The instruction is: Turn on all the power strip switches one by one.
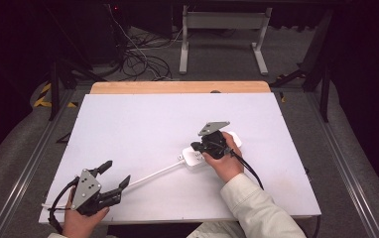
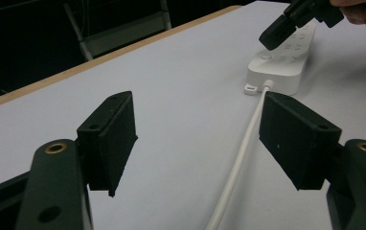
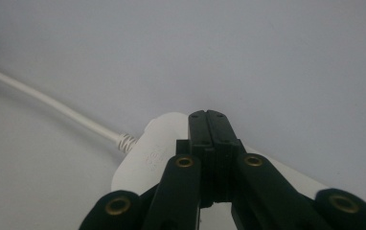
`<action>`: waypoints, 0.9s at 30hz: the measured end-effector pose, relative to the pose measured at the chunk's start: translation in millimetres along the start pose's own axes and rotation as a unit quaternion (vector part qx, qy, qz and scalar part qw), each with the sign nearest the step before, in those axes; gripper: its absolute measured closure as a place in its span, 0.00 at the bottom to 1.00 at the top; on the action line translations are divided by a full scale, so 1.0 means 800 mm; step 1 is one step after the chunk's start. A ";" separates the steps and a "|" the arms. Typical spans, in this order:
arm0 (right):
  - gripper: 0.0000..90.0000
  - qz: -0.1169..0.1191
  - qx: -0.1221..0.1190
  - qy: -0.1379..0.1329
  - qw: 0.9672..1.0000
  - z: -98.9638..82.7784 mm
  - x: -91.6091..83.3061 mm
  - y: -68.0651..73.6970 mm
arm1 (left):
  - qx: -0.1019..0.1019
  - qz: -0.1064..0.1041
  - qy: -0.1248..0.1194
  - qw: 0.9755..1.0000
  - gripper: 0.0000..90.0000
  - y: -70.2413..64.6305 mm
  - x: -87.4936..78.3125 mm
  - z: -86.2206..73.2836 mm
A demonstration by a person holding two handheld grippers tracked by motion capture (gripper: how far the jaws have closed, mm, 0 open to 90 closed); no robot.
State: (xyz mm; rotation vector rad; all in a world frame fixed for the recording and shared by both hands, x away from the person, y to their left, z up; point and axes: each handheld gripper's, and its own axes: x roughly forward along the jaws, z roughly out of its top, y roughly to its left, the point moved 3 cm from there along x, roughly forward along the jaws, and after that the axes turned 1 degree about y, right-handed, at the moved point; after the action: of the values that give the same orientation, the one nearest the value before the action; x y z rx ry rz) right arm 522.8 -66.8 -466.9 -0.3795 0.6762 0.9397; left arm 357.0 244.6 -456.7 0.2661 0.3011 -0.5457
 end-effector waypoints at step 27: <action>1.00 -0.031 -0.015 0.020 0.999 -0.006 0.014 0.003 | -0.001 0.001 0.000 1.000 0.32 0.000 0.000 0.000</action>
State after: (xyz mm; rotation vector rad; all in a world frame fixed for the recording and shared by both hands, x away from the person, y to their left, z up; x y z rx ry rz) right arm 523.9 -61.5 -478.2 -0.4437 0.6842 0.8858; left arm 356.6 244.3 -456.7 0.2644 0.3021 -0.5442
